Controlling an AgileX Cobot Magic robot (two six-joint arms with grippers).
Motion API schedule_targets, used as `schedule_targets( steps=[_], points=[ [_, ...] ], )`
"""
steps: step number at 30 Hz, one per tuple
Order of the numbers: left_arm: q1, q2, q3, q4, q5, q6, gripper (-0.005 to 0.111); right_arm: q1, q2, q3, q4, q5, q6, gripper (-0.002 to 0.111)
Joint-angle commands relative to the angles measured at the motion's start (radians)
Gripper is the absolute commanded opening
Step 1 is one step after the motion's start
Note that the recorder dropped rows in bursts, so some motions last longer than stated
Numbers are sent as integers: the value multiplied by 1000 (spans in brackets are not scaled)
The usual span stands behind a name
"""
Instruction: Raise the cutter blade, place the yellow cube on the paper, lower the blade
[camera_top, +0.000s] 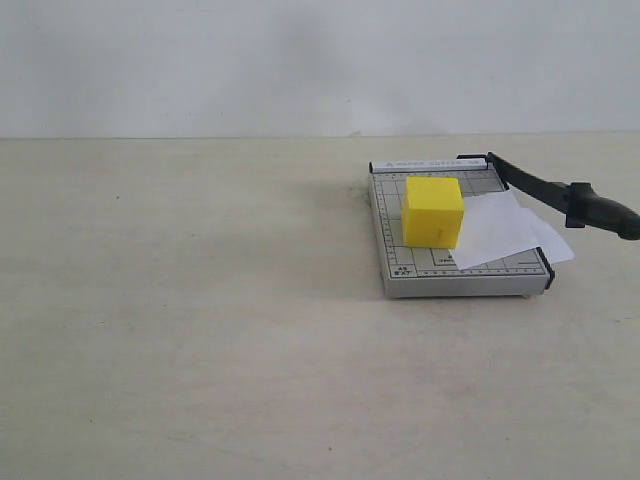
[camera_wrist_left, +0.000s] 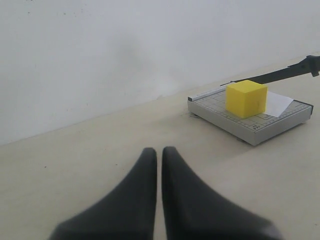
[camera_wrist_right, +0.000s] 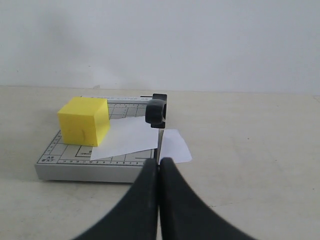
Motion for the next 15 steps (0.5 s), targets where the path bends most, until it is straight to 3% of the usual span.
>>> schedule_targets(
  steps=[1, 4, 15],
  points=[
    [-9, -2, 3, -12, -10, -3, 4, 0, -7, 3, -1, -8, -2, 0],
    [2, -2, 3, -12, -10, -3, 4, 0, -7, 3, -1, -8, -2, 0],
    [206, -2, 3, -12, -10, -3, 4, 0, -7, 3, 6, -6, -2, 0]
  ],
)
